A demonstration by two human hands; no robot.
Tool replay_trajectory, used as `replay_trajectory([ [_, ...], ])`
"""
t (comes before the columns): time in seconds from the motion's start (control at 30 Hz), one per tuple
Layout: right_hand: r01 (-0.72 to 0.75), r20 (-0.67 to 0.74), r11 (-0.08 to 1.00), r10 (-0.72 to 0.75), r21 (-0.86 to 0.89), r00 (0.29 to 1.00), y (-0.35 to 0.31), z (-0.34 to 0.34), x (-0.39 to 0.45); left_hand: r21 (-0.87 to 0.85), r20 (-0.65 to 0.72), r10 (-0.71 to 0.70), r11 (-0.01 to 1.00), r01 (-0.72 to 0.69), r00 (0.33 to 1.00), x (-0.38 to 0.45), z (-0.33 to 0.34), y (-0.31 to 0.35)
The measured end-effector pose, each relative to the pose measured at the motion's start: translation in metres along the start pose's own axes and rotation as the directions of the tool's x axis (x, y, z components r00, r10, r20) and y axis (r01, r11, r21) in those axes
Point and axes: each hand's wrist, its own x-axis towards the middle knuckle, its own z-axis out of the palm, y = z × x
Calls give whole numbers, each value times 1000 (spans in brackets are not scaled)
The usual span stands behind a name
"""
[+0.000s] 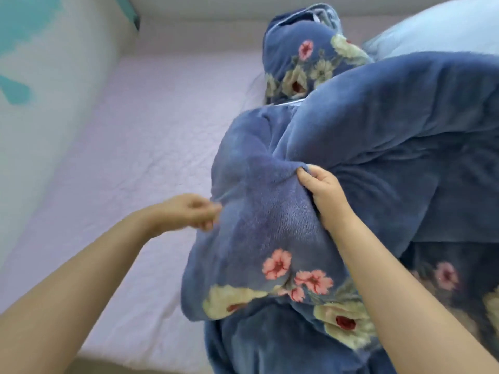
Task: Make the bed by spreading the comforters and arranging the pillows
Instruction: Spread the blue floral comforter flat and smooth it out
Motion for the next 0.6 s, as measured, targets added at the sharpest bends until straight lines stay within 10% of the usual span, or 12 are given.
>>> replay_trajectory([
  [0.13, -141, 253, 990, 134, 9, 958, 18, 52, -38, -309, -642, -37, 926, -215, 766, -17, -24, -41],
  [0.3, -326, 288, 944, 301, 44, 909, 46, 103, -80, -339, -387, 92, 911, -234, 917, -31, -38, -76],
  [0.43, -560, -27, 810, 565, -171, 825, 68, 116, -94, -207, -49, 101, 972, -109, 994, -47, -31, -86],
  [0.6, -509, -305, 669, 408, -541, 860, 62, 129, -123, -184, -302, 76, 973, -136, 950, -66, -35, -91],
])
